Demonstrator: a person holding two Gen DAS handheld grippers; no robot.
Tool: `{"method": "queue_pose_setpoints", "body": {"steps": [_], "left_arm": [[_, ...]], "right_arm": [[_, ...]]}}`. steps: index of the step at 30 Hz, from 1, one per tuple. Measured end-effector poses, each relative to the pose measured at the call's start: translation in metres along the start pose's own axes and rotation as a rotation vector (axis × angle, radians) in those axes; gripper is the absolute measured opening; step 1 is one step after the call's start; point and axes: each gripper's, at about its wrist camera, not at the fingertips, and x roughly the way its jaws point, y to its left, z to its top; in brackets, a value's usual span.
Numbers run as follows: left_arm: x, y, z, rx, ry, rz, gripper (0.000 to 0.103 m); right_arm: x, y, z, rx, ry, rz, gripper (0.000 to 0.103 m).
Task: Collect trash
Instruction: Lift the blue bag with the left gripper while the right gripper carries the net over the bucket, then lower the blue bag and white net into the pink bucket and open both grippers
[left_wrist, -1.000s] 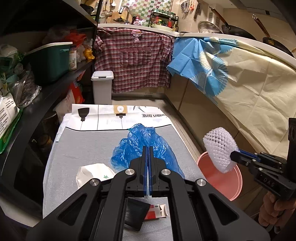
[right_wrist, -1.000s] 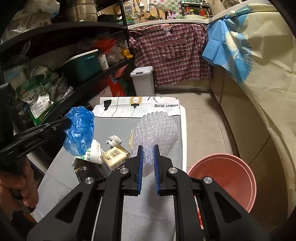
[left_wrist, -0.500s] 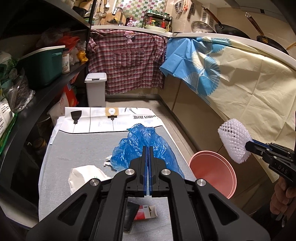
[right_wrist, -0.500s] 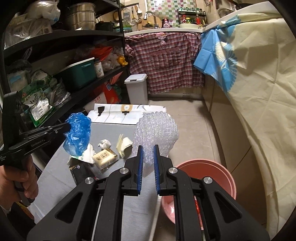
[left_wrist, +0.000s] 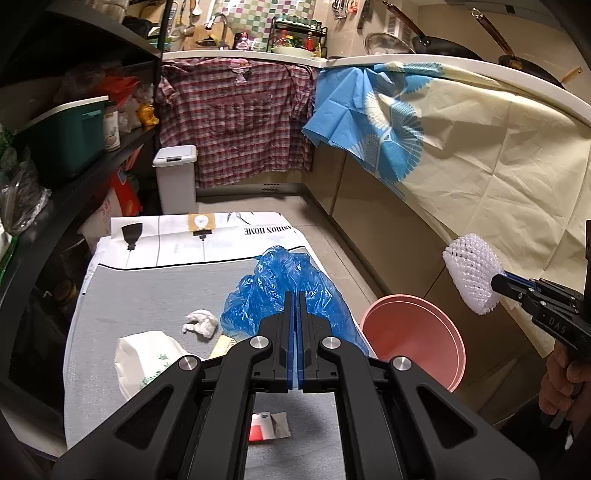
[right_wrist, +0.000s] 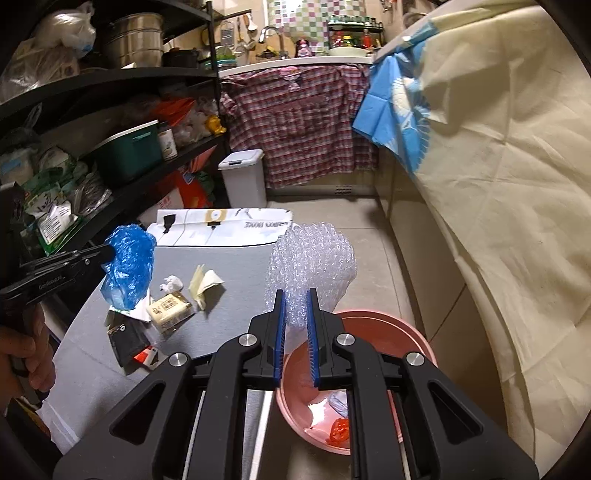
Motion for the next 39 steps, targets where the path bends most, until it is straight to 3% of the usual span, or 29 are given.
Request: {"method": "queue_pose_setpoints", "body": {"steps": [39], "left_arm": [[0.051, -0.082, 0.008, 0.067, 0.040, -0.073, 0.001]], "right_arm": [[0.009, -0.059, -0.019, 0.103, 0.043, -0.094, 0.011]]}}
